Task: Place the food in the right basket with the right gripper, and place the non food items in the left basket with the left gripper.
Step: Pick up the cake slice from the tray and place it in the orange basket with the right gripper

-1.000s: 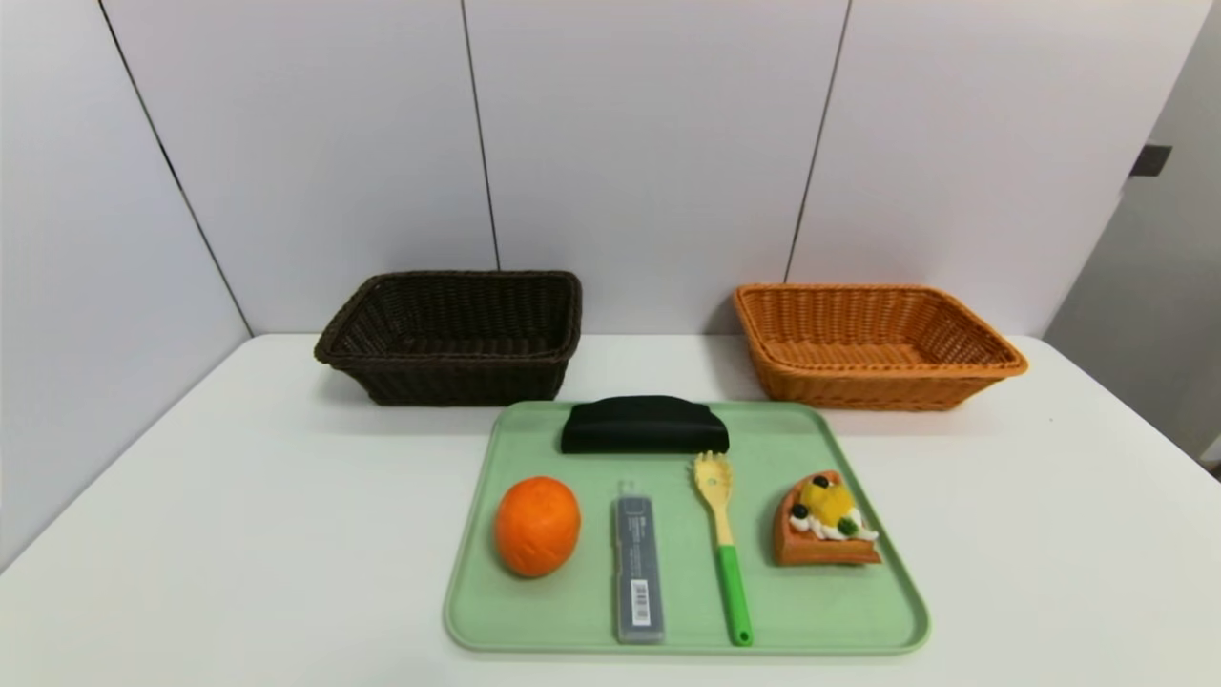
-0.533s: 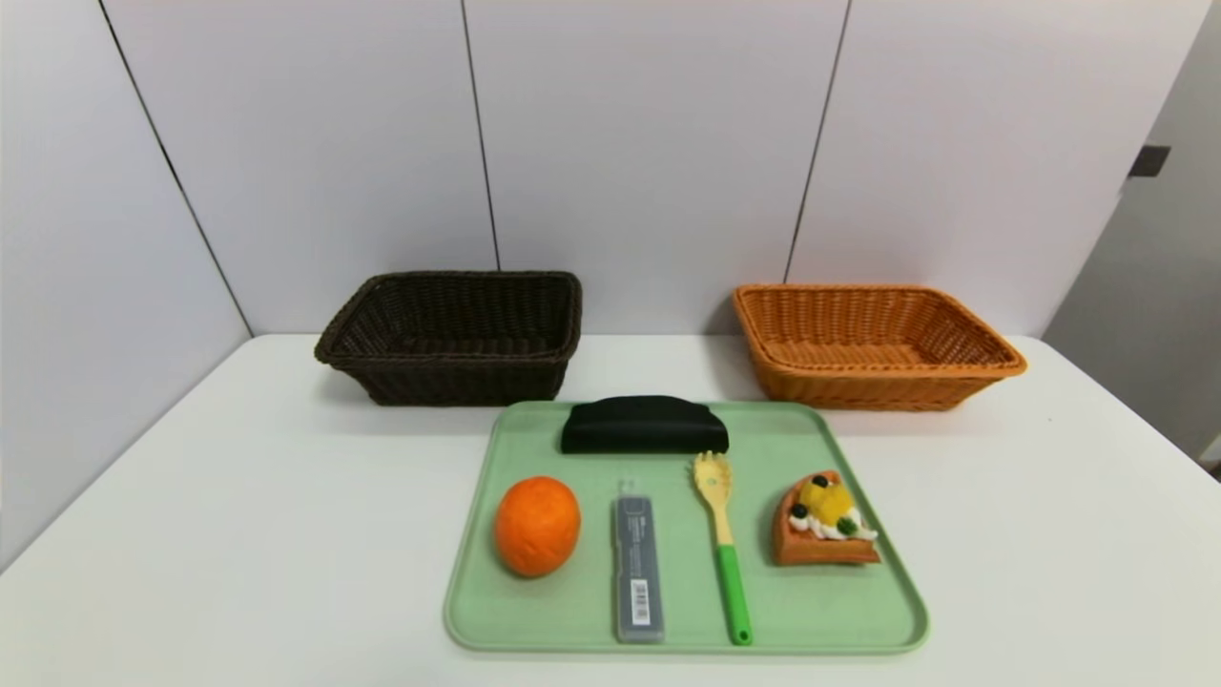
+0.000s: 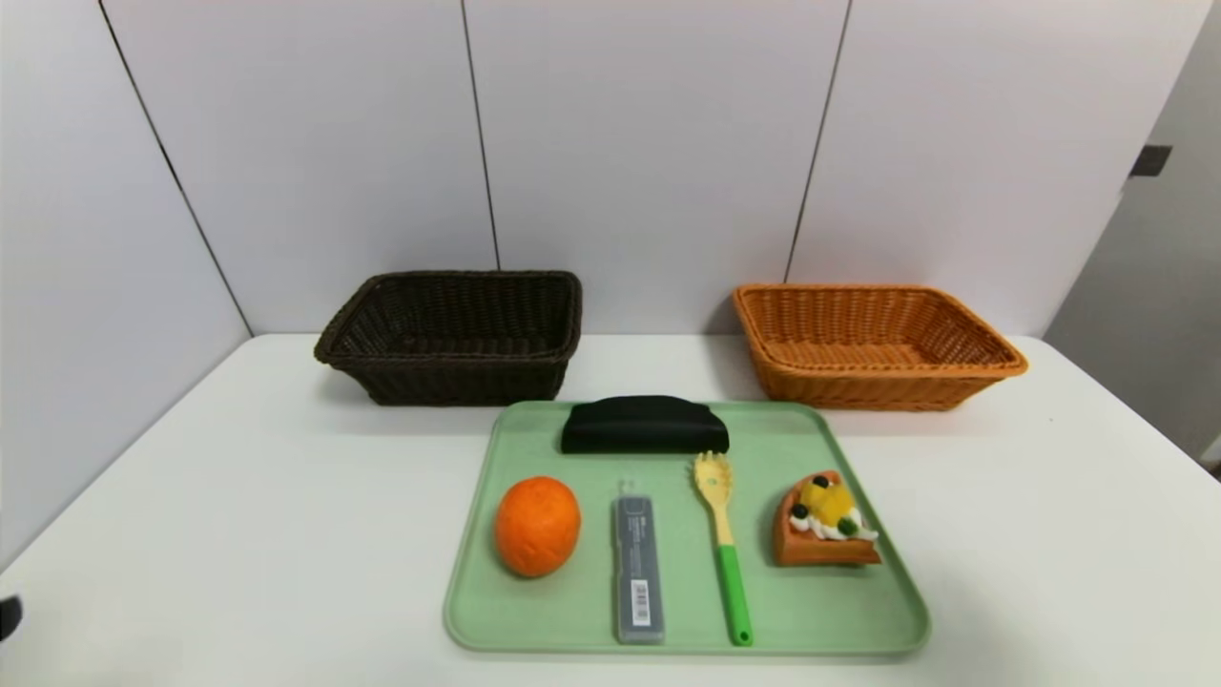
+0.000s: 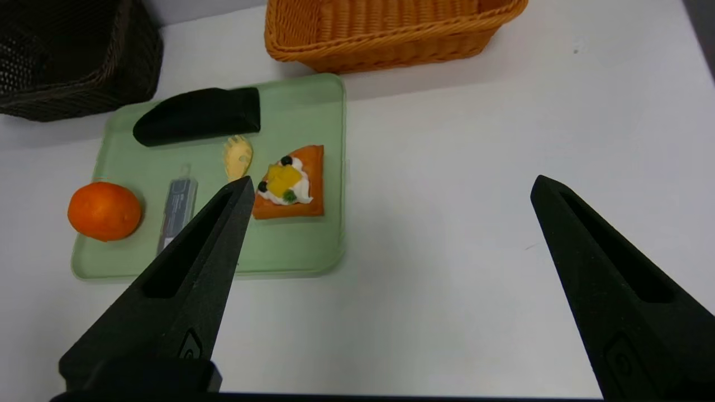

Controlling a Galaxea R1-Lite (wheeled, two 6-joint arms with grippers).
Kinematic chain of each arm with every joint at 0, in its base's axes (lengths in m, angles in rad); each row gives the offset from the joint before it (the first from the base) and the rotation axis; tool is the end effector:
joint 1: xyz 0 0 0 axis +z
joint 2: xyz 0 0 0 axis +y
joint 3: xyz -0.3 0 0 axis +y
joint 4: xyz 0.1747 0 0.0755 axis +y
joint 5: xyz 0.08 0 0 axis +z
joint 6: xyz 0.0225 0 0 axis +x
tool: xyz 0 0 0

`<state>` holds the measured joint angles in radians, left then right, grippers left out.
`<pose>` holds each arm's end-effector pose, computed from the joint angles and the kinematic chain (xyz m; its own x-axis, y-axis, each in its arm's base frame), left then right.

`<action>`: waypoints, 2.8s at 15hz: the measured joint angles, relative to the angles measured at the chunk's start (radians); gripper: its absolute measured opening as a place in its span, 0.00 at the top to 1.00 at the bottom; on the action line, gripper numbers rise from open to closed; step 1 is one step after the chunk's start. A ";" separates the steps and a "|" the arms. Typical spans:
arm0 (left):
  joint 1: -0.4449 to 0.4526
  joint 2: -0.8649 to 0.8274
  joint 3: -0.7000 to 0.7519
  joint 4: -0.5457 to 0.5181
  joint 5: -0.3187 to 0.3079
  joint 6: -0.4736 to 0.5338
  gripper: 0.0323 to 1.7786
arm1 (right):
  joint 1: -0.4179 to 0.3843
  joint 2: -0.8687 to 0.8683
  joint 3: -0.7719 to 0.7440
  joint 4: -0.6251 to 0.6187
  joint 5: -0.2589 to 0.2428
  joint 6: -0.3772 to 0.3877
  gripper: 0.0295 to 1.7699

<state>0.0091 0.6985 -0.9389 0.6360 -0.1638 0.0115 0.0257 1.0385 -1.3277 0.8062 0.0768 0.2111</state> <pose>0.0163 -0.0035 0.2685 0.9119 -0.1548 -0.3802 0.1459 0.9879 -0.0522 0.0826 0.0039 0.3300 0.8645 0.0990 -0.4928 0.0133 0.9756 0.2192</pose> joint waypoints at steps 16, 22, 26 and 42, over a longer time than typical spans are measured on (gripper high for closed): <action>-0.311 0.603 -0.126 -0.241 0.098 -0.155 0.05 | 0.431 0.986 -0.629 0.508 -0.013 0.523 0.03; -0.348 0.619 -0.132 -0.241 0.100 -0.173 0.05 | 0.426 1.061 -0.628 0.507 -0.028 0.513 0.03; -0.349 0.618 -0.131 -0.237 0.100 -0.173 0.05 | 0.426 1.094 -0.627 0.508 -0.024 0.515 0.03; -0.351 0.616 -0.130 -0.238 0.100 -0.170 0.05 | 0.428 1.173 -0.626 0.507 -0.003 0.515 0.03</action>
<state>-0.3423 1.3147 -1.0694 0.3979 -0.0638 -0.1581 0.4540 2.2111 -1.9536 1.3134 0.0734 0.7260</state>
